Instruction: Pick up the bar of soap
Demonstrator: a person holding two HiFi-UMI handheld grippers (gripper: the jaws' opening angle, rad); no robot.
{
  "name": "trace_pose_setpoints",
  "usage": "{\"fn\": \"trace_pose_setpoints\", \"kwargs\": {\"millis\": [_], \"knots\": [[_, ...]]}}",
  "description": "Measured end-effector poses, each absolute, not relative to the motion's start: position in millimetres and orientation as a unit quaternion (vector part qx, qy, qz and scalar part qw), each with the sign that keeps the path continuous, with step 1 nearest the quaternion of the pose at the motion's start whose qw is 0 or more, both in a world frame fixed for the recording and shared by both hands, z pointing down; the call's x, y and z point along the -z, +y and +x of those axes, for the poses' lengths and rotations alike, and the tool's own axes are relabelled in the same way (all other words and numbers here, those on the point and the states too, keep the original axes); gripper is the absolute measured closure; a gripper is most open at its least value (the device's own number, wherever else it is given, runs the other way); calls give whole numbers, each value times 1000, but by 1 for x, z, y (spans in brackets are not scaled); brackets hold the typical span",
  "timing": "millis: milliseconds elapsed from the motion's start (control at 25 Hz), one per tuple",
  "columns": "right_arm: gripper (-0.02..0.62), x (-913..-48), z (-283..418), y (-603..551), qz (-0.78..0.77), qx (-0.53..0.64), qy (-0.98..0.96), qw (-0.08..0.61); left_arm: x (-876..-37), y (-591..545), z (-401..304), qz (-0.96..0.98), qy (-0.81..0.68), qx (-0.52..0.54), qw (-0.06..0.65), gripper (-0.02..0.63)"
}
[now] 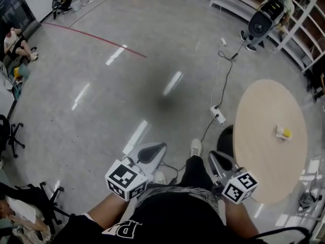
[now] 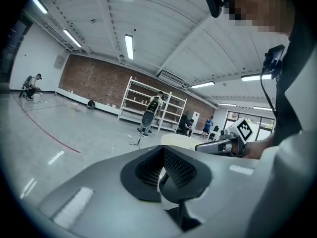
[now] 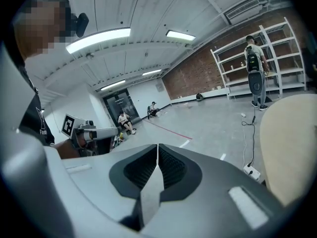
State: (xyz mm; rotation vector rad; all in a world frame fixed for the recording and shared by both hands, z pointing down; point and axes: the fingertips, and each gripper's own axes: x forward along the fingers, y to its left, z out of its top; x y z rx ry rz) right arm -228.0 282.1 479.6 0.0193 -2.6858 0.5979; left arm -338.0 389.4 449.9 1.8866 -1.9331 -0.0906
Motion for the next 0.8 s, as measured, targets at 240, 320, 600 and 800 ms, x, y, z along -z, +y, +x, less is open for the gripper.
{"fn": "trace_pose_setpoints", "kwargs": {"millis": [240, 320, 600, 800], "knots": [[578, -483, -293, 239, -10, -211, -961, 176, -469, 357, -397, 664, -711, 14, 232, 600], [578, -484, -316, 219, -23, -211, -962, 172, -469, 339, -421, 652, -721, 14, 234, 600], [578, -497, -441, 121, -65, -221, -958, 171, -459, 249, -523, 627, -742, -17, 236, 600], [578, -484, -526, 27, -70, -239, -956, 155, -440, 134, -604, 638, -730, -25, 243, 600]]}}
